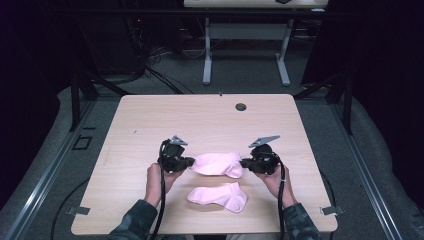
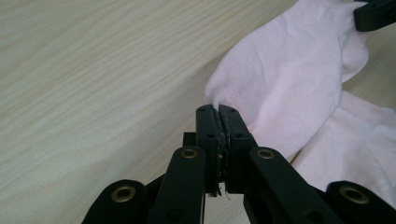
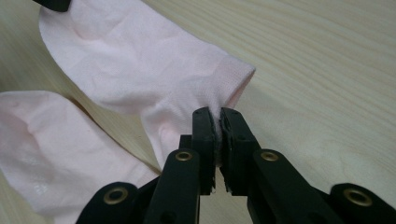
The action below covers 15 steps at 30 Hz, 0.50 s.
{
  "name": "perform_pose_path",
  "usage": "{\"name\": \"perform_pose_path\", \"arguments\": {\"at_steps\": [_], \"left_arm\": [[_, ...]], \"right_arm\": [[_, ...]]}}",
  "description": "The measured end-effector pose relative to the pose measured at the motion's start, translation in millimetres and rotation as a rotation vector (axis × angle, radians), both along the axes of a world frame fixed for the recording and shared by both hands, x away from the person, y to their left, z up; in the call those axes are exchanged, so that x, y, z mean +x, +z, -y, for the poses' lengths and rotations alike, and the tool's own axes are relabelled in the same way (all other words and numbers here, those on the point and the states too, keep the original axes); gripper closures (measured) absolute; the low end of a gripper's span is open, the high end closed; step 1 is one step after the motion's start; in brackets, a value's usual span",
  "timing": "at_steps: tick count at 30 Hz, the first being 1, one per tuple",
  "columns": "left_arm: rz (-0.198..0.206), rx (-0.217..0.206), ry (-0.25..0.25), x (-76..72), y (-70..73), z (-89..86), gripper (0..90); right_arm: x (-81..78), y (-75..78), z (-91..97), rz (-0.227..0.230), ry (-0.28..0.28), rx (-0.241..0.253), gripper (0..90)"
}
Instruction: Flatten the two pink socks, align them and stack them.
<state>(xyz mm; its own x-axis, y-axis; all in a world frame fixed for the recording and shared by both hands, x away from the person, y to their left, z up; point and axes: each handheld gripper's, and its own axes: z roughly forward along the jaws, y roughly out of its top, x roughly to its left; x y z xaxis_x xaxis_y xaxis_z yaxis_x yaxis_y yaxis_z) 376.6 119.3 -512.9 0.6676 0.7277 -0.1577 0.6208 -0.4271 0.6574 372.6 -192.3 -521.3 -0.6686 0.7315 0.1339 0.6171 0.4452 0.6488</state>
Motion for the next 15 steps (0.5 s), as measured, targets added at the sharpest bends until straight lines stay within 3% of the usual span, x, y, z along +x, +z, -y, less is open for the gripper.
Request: {"name": "perform_pose_path", "arguments": {"at_steps": [8, 15], "left_arm": [[0.022, -0.009, -0.002, -8.2, 8.6, -3.6, 87.8], [0.017, -0.025, 0.004, -12.3, 9.1, -6.4, 87.8]], "right_arm": [[-8.6, 13.4, -1.5, 0.027, 0.011, 0.011, 85.0], [-13.3, 16.3, -2.8, 0.016, 0.024, 0.009, 85.0]]}}
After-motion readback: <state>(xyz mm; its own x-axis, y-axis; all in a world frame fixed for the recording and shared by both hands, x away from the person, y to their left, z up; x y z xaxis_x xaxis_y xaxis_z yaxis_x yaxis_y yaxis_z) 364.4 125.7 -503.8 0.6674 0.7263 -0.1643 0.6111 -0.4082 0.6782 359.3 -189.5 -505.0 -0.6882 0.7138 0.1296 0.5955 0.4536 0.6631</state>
